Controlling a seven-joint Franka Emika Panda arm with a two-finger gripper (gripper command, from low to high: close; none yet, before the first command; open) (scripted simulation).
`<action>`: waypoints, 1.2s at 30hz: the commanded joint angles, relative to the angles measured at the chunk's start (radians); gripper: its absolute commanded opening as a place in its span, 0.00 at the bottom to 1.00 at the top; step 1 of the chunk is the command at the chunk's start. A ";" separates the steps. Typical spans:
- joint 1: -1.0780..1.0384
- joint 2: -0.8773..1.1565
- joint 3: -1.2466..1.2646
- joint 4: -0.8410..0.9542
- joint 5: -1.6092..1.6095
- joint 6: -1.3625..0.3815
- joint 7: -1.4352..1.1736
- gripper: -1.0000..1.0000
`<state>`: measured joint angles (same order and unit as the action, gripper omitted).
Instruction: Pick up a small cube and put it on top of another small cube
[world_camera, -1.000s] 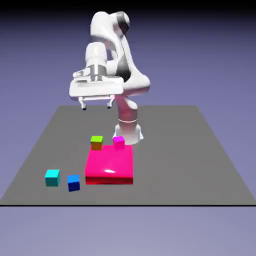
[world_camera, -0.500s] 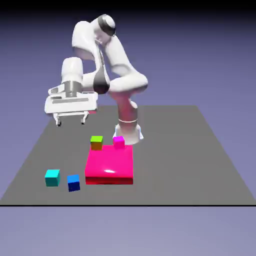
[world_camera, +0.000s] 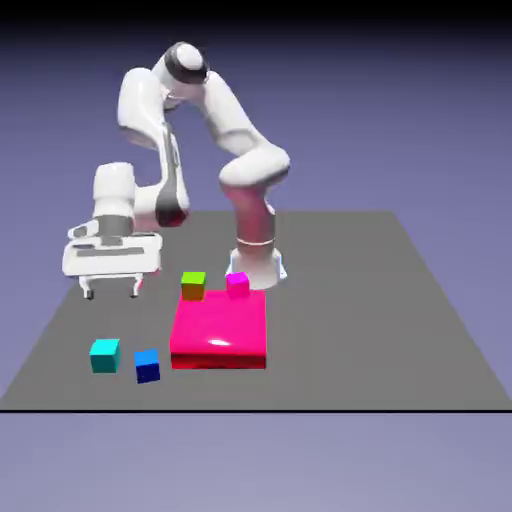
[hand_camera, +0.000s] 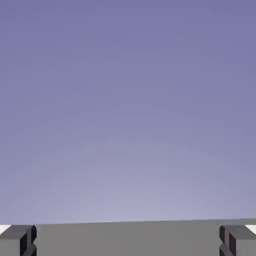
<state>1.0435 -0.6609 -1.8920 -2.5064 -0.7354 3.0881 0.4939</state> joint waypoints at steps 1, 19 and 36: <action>0.020 -0.002 -0.036 0.006 -0.014 0.001 -0.005 0.50; 0.455 -0.082 -0.599 0.149 -0.150 0.120 -0.012 0.50; 0.171 0.061 -0.284 0.043 -0.040 0.018 0.001 0.00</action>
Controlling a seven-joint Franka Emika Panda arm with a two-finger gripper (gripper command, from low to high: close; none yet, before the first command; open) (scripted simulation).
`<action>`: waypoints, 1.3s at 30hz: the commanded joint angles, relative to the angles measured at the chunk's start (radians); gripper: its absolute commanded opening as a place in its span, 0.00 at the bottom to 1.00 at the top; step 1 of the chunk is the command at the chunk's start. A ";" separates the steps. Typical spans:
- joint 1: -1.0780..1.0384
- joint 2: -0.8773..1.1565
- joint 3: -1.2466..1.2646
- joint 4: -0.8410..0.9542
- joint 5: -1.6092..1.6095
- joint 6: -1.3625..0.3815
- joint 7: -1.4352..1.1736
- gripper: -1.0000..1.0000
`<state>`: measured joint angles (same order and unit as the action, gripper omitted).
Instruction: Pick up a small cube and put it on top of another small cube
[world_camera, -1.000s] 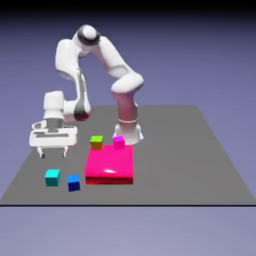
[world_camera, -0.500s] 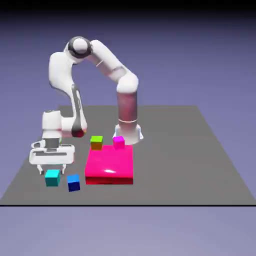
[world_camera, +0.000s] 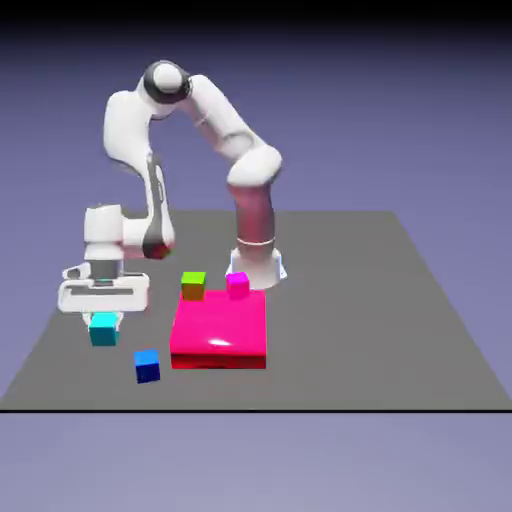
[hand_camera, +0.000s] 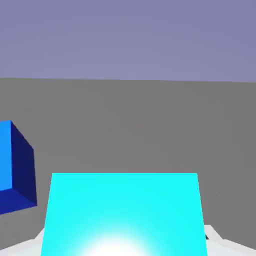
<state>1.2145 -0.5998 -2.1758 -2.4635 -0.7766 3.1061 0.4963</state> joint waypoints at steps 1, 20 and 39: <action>-0.013 0.033 0.036 -0.007 0.044 0.004 0.020 0.00; -0.259 0.660 0.725 -0.139 0.869 0.070 0.416 0.00; -0.677 1.048 1.344 -0.158 1.227 0.190 0.674 0.00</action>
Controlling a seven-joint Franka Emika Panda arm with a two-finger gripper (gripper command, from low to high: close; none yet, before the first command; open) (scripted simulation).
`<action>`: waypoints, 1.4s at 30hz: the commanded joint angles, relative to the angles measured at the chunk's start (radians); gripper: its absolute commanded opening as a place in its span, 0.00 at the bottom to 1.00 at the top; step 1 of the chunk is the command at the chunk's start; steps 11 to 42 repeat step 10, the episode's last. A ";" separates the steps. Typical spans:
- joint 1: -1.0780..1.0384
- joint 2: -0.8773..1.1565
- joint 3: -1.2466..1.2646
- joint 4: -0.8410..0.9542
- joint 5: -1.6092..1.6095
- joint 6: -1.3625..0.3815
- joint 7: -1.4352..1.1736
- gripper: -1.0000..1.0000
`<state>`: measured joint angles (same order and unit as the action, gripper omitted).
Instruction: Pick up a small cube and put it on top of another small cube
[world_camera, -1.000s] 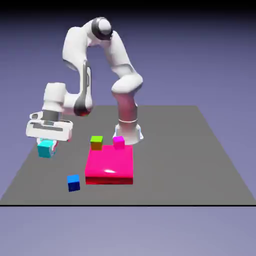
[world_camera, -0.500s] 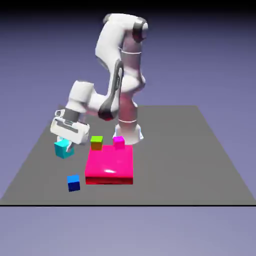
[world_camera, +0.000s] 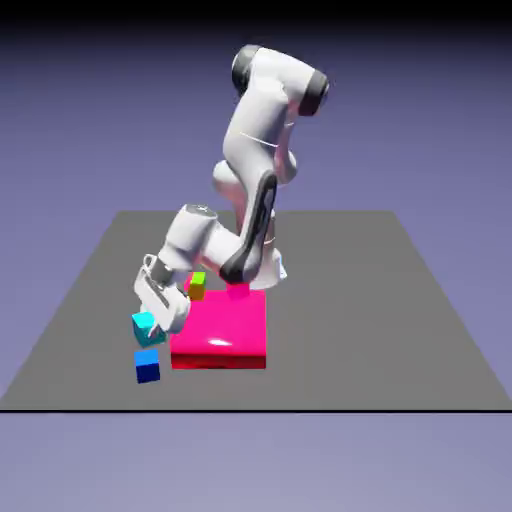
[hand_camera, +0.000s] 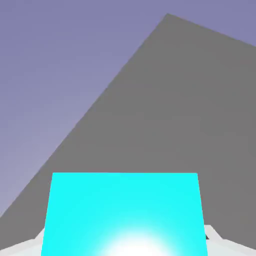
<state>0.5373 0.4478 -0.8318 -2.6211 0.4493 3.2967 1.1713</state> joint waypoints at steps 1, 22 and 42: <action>-0.036 0.007 0.032 0.006 -0.008 0.010 0.005 0.00; -0.217 0.045 0.194 0.037 -0.054 0.064 0.037 1.00; -0.217 0.045 0.194 0.037 -0.054 0.064 0.037 1.00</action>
